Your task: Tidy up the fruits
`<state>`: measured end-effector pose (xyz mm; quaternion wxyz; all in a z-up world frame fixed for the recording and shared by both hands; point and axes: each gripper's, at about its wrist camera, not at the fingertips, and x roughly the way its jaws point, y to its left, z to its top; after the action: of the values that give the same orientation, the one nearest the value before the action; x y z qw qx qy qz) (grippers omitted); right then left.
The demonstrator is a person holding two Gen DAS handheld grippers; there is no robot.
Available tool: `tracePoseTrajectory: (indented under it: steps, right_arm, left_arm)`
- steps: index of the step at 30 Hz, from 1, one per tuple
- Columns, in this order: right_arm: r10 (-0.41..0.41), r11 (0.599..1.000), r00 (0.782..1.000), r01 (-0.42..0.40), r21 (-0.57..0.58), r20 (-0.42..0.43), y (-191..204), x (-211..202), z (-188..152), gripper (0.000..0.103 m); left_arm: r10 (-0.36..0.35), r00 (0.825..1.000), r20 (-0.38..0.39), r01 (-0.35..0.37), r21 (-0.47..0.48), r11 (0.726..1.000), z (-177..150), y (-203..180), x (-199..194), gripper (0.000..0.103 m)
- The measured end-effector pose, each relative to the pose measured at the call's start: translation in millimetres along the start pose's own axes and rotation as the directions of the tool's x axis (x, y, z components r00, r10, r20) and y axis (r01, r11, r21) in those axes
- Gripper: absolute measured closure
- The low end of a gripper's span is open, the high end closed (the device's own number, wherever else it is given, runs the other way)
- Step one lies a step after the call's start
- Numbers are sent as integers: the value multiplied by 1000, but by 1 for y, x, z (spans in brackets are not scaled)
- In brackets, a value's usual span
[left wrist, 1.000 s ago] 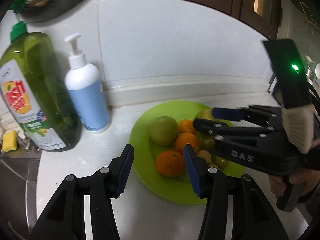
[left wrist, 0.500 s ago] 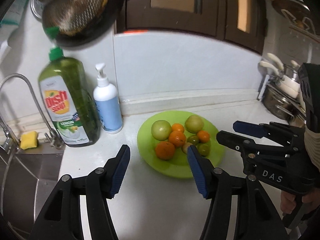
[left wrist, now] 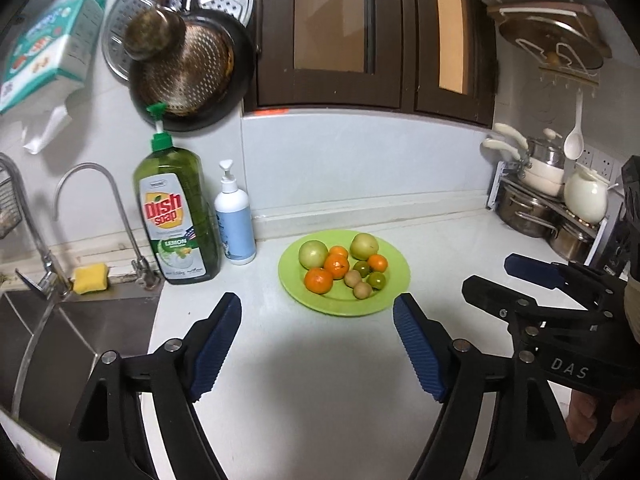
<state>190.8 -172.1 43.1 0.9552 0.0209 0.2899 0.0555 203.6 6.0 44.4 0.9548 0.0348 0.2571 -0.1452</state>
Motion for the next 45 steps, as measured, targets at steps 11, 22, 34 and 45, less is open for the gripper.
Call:
tracePoseTrajectory:
  steps: [11,22,34,45]
  right_arm:
    - [-48,999,998,48,0,39,-3,-86,-41,25]
    - [-61,998,996,61,3,67,-1,-150,-77,20]
    - [-31,999,995,32,-16,98,8,-186,-94,18]
    - [-28,999,994,30,-15,102,8,-192,-99,18]
  left_arm:
    - [54,998,43,-51,-66,997,-41,-23,-74,4]
    - [97,994,42,-93,-81,992,-68,-46,-130,0]
    - [136,989,61,-131,-86,988,-85,-55,-172,0]
    - [155,984,82,-148,-83,985,-91,-57,-187,0]
